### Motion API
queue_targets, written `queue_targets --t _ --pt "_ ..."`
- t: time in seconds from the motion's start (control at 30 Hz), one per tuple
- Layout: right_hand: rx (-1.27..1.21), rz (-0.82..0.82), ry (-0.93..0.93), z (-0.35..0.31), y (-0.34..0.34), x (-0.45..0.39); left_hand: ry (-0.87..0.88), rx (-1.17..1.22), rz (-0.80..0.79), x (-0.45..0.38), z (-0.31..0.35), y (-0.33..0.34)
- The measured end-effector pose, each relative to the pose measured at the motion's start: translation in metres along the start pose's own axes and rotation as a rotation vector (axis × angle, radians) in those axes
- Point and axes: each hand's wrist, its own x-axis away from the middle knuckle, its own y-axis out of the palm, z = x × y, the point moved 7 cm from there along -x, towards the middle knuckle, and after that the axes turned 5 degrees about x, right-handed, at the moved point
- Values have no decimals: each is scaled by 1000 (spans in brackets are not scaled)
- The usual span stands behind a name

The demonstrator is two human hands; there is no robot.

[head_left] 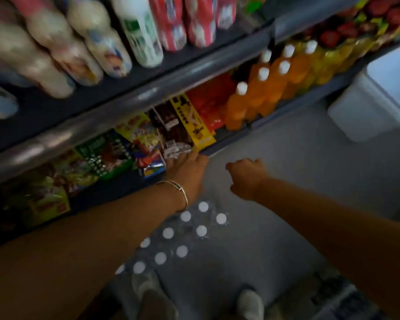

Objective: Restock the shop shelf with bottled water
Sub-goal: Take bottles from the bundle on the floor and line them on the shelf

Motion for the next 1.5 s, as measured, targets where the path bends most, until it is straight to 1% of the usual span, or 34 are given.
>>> queue_targets --t 0.07,0.2,0.37,0.43,0.5,0.67,0.8,0.97,1.1,1.23,1.4,1.5 --pt "-7 -63 -10 -7 46 -20 -2 -17 -51 -17 -7 43" --pt "-51 -124 -33 -17 124 -50 4 -15 -107 -47 -19 111" --pt "-209 -296 -79 -20 202 -67 62 10 -135 -68 -24 161" --pt "-271 -317 -90 -20 224 -71 92 2 -148 -72 -25 174" --pt "-293 -275 -92 -21 238 -75 115 -17 -162 -74 -27 184" --pt "-292 -63 -89 -27 250 -87 146 -66 -180 -76 -30 200" --pt "-365 -17 -75 -22 242 -83 156 -77 -185 -74 -29 199" --pt "-485 -7 -51 0 192 -57 170 -108 -211 -61 -17 169" --pt "-544 52 -113 12 111 -22 173 -127 -213 -39 -1 108" --pt "-516 141 -197 16 3 22 144 -119 -163 -6 12 20" --pt "-463 246 -337 10 -151 97 123 -115 -22 57 25 -115" --pt "-459 247 -439 -2 -240 151 110 -60 -28 103 26 -197"
